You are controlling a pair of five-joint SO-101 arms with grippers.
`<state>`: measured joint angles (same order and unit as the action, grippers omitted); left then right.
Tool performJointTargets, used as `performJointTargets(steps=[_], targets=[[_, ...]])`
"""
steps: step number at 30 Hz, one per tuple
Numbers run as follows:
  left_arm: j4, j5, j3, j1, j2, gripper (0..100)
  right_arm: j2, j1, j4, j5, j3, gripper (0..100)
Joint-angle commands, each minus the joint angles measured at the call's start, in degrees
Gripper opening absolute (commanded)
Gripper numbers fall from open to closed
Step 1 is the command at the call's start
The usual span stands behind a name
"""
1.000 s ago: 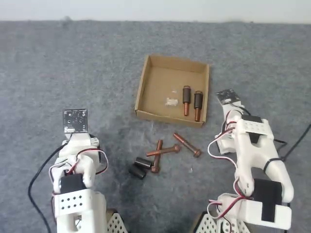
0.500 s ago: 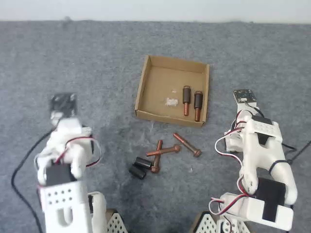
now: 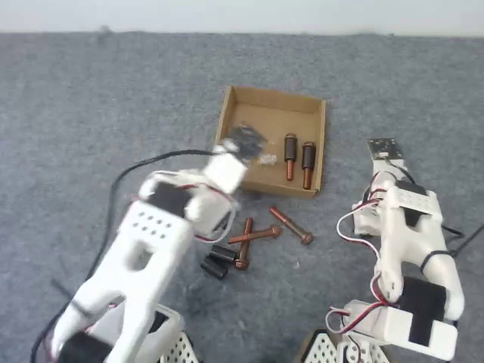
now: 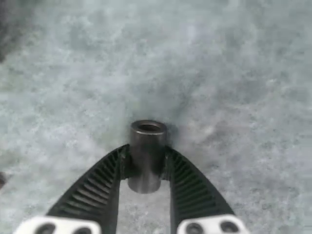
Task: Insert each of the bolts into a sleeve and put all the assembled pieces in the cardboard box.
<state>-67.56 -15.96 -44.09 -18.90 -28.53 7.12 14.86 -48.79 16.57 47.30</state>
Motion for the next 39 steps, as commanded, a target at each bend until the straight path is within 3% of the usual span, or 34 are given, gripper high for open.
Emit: performJointTargets(steps=[1,6,15,25,32,39], targets=[[6.5,-7.9,3.6,-6.8,7.6,17,0.9,6.5,3.6,-5.2,-2.9,0.6],[9.5,-15.2,5.2,-13.1,15.0,17,0.9,10.0,4.7,-7.8,-3.5,0.6],[0.3,-28.7,21.8,-18.4,28.1,17,0.8,10.1,4.9,-10.8,-4.5,0.6],[0.3,-29.5,30.9,-22.8,39.1,17,0.5,8.8,5.9,-10.7,-4.5,0.6],[4.9,-32.2,31.1,-22.5,41.8,17,0.7,8.8,5.8,-10.6,-4.5,0.6],[3.7,-32.3,34.9,-22.5,48.6,17,0.7,8.7,5.8,-10.5,-4.4,0.6]])
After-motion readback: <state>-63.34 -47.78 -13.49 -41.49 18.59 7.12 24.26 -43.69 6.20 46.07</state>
